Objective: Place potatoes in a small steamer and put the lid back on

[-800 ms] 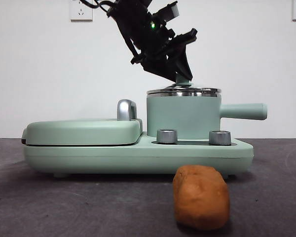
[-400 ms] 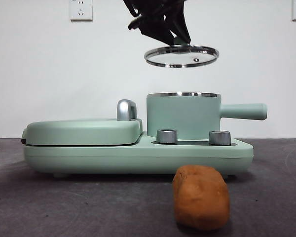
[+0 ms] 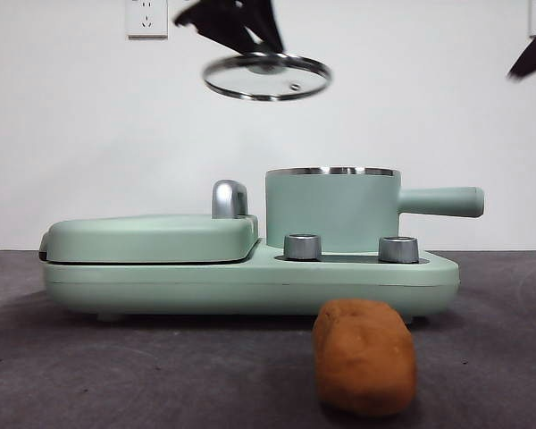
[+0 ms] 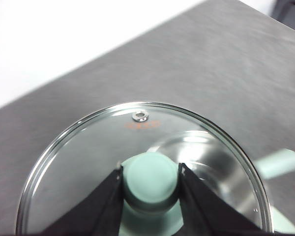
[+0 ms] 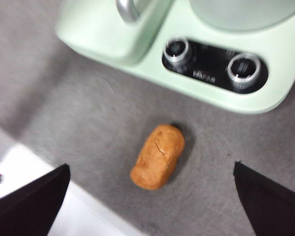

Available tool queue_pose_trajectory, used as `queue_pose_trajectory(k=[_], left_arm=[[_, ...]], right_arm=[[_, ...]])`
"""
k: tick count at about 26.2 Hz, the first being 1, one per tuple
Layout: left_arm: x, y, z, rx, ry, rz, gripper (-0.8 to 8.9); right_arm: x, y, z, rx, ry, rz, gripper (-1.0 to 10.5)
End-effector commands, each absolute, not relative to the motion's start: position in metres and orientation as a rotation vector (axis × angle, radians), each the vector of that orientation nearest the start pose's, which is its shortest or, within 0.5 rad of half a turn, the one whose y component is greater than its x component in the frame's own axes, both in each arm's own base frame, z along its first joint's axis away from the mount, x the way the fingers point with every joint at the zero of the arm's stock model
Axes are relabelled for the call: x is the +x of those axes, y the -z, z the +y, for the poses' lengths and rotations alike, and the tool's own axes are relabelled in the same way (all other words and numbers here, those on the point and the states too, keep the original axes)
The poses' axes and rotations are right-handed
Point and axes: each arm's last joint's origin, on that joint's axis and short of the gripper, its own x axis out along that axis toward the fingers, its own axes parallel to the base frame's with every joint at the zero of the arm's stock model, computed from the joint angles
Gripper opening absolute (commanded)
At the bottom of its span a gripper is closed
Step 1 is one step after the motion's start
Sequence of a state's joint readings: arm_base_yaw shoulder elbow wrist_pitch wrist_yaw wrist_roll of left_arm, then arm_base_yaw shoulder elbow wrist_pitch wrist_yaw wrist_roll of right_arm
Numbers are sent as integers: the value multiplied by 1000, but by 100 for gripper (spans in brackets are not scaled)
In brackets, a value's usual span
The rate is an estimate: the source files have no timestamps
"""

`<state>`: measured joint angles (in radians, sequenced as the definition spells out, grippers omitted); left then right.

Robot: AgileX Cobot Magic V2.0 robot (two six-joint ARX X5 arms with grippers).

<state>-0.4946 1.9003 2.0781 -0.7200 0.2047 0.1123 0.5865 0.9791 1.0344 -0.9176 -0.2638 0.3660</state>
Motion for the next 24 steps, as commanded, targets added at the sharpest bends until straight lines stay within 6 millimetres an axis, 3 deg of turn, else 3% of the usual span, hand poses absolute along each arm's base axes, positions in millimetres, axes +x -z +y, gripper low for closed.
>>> queue_pose_trajectory(k=[1,9,20,24], left_arm=[[363,-427,-192,176,692,439,54],[370,-427,-161,164,618,495,54],[379,-426,-137,143,555,502,53],[379,-426,-137,143,555,502,53]], right_arm=[[150,-315,129,184,-542,1065,545],[165,-266,182,67,-467,1269,545],[188,-185,228,-46,-449,1503,475],[193,-176,234,-44,-449,1479,245]])
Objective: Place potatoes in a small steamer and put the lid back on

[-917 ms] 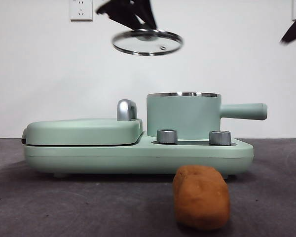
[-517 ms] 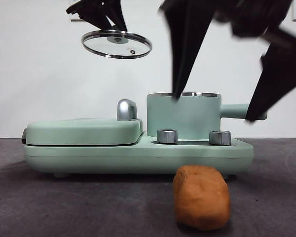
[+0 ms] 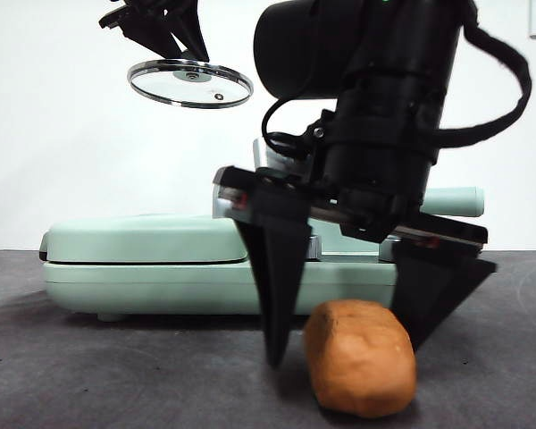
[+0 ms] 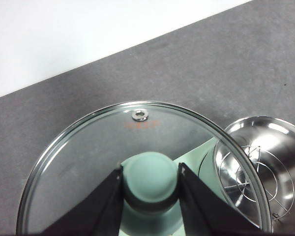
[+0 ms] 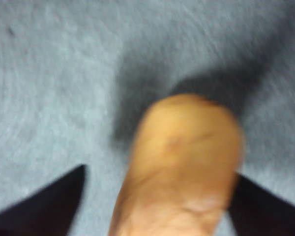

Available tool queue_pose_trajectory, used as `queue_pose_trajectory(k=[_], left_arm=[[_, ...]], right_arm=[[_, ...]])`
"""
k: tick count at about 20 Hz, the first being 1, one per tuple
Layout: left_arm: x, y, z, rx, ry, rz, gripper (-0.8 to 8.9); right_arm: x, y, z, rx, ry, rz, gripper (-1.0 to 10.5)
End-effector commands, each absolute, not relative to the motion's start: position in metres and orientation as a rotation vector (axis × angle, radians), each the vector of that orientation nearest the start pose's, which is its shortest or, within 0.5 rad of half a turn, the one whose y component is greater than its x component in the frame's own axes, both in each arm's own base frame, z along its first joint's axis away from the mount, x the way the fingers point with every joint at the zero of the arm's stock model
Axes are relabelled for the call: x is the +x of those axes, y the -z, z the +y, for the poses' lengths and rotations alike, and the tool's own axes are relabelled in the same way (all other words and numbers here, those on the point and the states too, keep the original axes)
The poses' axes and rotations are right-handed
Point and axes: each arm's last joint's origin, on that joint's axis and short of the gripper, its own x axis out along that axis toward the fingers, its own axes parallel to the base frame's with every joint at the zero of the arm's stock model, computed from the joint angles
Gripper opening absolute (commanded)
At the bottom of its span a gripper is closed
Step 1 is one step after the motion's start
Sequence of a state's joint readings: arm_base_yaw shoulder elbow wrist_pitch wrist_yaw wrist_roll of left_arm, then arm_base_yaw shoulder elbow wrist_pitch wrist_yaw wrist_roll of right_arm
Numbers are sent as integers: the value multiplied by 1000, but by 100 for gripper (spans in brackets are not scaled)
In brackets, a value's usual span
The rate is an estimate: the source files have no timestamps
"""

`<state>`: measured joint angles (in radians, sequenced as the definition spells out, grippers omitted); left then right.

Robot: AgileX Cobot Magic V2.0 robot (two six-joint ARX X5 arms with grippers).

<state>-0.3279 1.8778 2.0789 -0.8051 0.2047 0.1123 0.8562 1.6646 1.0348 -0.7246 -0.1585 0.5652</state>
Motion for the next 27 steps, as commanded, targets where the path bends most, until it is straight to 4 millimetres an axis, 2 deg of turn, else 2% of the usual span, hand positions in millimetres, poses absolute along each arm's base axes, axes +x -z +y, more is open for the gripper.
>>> queue_pose_trajectory(k=[1,3,5,6,8,10,12,16,19,23,27], left_arm=[[379,-426,-137,143,555,502,53],[379,-426,-137,143,555,502,53],[379,-426,-137,143,555,502,53],[379,-426,-137,143,555,502,53],[380,-426,-137,144,555,501,53],[380,-426,-136,144,553,502,53],[380,-426,-136,144,553,502,53],[380,-426,-136,144,553,502,53],[380,-426,-136,143,553,503,53],[380,-426,-136,143,553,503,53],[381,-425,-136,143,553,503,53]], right_arm=[[193,-177,234,-43,-451,1479,195],[193,-178,234,-44,-449,1480,142],[194,-180,233,-42,-447,1486,140],[196,-187,234,-58,-452,1492,141],[208,-218,236,-99,-491,1463,141],[231,-261,234,-100,-547,1369,141],[258,-293,225,-85,-546,1310,142],[323,-333,206,-71,-492,1252,143],[365,-344,194,-22,-447,1201,143],[391,-341,185,13,-415,1176,143],[411,-320,180,14,-389,1209,144]])
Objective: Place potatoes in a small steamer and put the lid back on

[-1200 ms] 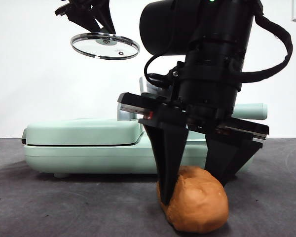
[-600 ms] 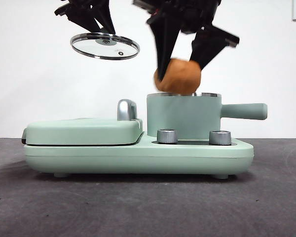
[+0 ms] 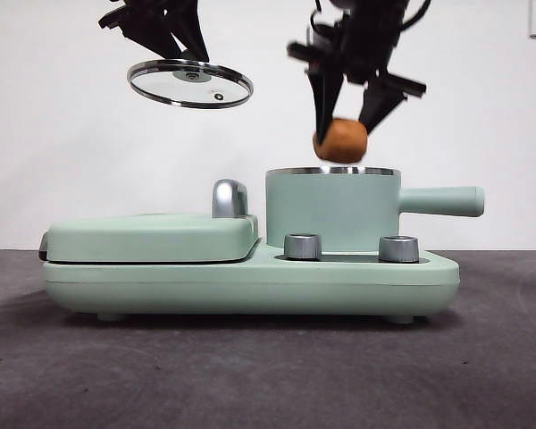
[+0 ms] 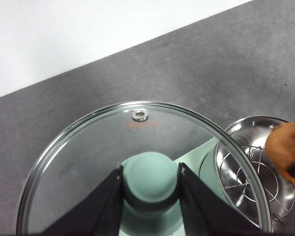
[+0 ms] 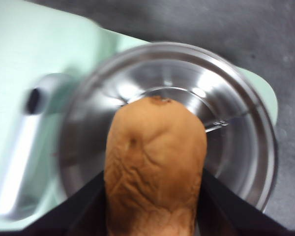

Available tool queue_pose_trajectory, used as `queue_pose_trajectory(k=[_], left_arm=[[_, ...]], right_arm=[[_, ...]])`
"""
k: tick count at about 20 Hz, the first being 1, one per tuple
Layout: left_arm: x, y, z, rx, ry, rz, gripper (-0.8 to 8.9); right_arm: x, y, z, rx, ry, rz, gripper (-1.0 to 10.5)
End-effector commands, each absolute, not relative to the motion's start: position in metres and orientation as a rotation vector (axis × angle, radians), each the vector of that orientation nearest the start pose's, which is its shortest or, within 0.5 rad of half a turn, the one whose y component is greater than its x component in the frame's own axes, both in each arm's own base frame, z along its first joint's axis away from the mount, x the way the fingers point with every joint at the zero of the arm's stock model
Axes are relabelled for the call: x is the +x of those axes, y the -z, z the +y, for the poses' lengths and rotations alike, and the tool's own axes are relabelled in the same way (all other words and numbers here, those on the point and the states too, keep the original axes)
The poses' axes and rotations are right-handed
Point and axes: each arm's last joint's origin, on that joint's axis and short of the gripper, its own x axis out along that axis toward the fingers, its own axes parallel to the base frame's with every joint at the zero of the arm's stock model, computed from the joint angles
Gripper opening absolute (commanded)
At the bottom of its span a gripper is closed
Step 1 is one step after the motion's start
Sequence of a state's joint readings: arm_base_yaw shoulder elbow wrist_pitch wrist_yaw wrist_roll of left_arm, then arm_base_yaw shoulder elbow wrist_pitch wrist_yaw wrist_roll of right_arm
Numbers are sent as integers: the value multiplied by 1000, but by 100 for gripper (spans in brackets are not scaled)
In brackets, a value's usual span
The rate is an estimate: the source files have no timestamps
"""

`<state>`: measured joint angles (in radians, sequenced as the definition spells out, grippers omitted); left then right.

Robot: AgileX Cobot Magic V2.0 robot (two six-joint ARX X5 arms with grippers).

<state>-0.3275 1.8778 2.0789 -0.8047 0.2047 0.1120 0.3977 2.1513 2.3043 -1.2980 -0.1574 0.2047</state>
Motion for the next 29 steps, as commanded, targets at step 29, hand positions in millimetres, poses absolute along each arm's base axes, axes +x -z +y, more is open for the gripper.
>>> queue_pose_trajectory(k=[29], left_arm=[[373,-417,-160,163,613,557,53]], right_arm=[[276,-457,134,-54,-439,946,437]])
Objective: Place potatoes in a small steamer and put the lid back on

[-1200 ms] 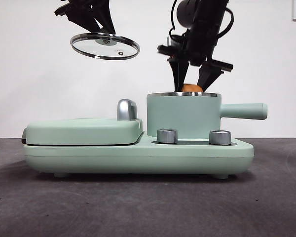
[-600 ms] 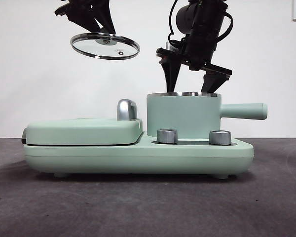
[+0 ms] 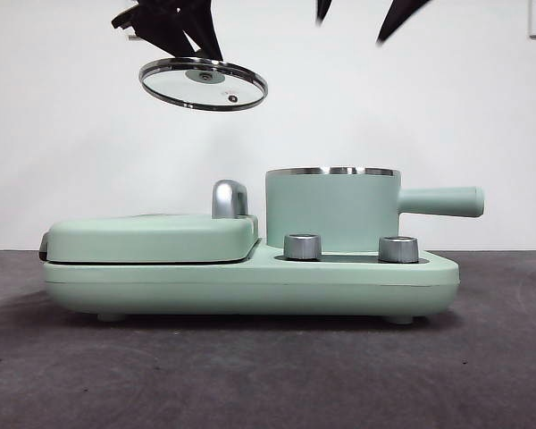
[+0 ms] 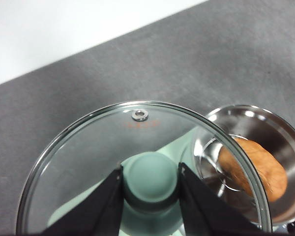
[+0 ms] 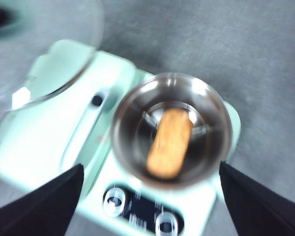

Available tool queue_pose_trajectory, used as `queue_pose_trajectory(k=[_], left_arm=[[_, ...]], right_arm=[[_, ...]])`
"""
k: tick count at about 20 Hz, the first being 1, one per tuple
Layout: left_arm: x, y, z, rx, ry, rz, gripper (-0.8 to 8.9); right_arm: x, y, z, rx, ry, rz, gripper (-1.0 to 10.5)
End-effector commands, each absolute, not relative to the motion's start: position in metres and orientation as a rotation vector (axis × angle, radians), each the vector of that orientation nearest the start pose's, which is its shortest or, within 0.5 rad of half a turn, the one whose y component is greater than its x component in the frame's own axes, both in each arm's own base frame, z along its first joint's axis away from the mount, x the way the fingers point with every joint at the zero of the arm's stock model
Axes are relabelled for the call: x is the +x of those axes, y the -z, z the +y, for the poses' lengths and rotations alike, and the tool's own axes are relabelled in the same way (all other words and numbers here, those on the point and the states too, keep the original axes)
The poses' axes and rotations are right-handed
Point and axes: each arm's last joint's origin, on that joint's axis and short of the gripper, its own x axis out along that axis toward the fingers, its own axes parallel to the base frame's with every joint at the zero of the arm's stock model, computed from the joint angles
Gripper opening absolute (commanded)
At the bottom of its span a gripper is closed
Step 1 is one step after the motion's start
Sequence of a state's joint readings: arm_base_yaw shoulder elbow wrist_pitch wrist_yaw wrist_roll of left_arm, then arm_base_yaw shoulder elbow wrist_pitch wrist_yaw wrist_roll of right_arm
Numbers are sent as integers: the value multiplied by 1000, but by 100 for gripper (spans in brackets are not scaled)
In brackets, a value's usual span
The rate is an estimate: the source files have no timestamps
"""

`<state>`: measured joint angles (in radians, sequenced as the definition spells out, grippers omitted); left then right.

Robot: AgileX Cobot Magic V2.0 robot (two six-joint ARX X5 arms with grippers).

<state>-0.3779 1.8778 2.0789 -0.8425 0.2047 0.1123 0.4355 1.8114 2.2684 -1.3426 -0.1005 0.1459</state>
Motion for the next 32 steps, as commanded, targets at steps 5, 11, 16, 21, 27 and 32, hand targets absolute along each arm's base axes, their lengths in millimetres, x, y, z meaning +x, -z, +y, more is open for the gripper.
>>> queue_pose_trajectory(k=[5,11,16,21,27,32], left_arm=[[362,-417,-182,182,673,554,53],[344,-417,-216,262,795,522,53],[332,-418,-234,293,901,496,53],[332,-409,-249,332,943,482,53],[352,-380,-267,378,980,487,47],[368,-356,-278,414,1001,485,19]], right_arm=[[174,-474,90,-71,-436,855,437],[90,-451,56,-78,-516,771,437],[59,-417,39,14,-561,575,437],[43,-381,30,92,-560,594,436],[37,-377,26,128,-564,549,436],[39,-380,27,135,-570,518,436]])
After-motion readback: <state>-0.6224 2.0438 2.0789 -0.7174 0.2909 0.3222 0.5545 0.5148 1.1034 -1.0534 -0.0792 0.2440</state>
